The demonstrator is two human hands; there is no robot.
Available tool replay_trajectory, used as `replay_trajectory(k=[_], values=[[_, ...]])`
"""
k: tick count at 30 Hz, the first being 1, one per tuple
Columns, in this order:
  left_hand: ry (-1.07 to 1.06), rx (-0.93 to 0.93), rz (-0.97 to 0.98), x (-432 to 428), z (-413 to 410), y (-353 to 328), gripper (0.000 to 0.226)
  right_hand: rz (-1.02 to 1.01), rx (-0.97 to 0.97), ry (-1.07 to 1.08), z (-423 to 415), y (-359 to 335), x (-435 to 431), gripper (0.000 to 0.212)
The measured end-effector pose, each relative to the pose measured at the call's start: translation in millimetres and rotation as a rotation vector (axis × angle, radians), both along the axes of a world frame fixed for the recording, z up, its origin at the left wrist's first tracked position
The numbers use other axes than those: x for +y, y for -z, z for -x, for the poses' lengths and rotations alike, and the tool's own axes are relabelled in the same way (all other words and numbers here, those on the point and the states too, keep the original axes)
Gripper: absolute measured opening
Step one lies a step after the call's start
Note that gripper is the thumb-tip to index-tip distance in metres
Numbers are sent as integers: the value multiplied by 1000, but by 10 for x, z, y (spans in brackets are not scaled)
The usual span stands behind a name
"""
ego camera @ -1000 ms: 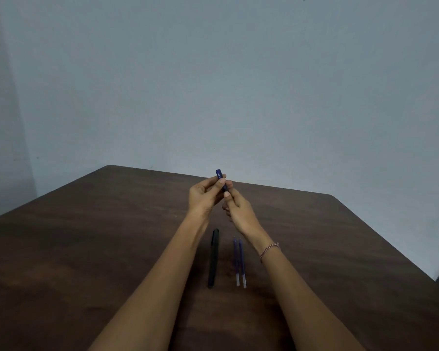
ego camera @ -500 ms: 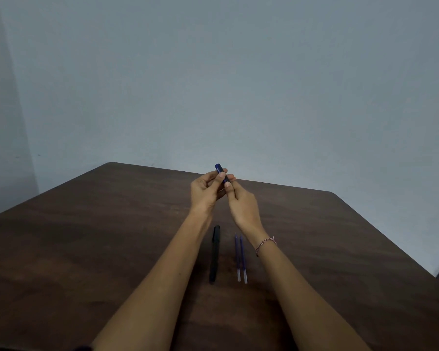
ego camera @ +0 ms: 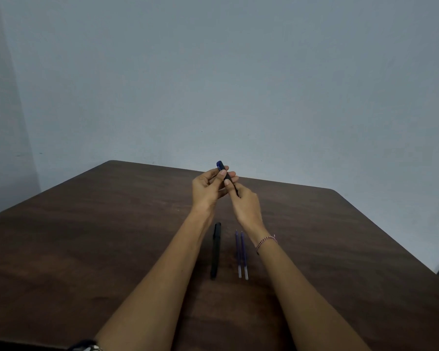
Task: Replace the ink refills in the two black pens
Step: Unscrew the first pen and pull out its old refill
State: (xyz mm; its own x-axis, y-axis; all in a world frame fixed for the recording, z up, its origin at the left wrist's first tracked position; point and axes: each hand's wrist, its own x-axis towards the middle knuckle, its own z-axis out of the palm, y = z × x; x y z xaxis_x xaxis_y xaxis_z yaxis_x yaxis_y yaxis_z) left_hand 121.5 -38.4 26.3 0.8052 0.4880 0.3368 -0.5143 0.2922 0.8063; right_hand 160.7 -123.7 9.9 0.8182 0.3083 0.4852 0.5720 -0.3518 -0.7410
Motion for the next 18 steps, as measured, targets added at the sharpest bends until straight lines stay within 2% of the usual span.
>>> replay_trajectory(k=[4,7,14,18], values=[[-13,6,22,28,-13,-12,26,-109,155,-163,-17,29,-47,37],[-77,23,71,93,-24,0,28,-92,214,-215,-32,53,-57,35],[-139,42,232,141,-42,2,31,136,-90,-91,-48,75,-73,34],[-242,66,262,253,-28,-4,29,201,-61,-49,-137,101,-114,30]])
